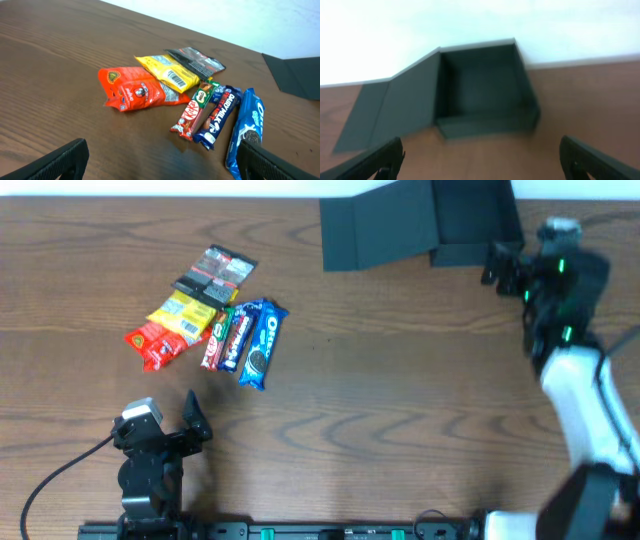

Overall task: Pack container
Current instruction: 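Reach the right gripper to the black box and grasp its edge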

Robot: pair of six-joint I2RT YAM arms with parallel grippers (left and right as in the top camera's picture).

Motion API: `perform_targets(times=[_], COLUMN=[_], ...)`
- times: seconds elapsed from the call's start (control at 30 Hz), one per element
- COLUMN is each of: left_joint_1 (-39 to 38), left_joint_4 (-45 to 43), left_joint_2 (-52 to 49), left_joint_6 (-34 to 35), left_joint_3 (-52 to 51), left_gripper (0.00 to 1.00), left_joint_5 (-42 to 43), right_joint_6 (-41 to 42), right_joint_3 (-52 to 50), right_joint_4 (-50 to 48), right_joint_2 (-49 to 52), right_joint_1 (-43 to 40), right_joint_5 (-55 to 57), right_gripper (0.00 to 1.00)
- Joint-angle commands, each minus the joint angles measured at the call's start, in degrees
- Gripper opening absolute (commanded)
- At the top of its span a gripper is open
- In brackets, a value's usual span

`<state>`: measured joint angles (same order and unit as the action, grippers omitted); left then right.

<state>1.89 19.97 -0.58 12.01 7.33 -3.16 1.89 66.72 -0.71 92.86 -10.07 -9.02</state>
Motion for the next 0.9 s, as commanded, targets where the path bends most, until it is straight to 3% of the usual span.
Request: perform_targets(times=[0.0,0.27,0.4,0.6,0.87], left_joint_1=[0.35,0.35,0.35,0.35,0.35], left_joint_4=[0.55,0.55,0.55,0.55,0.57], left_joint_2=[0.33,0.33,0.33,0.33,0.33], left_joint_6=[-0.2,-0.2,-0.2,-0.2,-0.2], left_joint_3=[-1.18,-1.18,-1.18,-1.18,-1.18], left_gripper=[0.96,0.95,0.95,0.95,0.95], left_joint_5=[0.02,0.02,0.02,0.02,0.02], right_joint_6=[-6.29,-8.0,-7.96,-8.0,-12.83], right_joint_3=[16.76,57.51,69.85,73.44,73.48], right_joint_4=[5.22,24.11,29.42,35.85,52.87], right_joint_2=[12.61,40.98,50.69,57.22,57.72], right_joint_1=[-0.37,0.79,1.38,2.05,3.56], right_joint_5=[-1.16,-4.94,-4.94,-4.83,-1.9], right_gripper=[0.99,0.99,0.99,0.99,0.97])
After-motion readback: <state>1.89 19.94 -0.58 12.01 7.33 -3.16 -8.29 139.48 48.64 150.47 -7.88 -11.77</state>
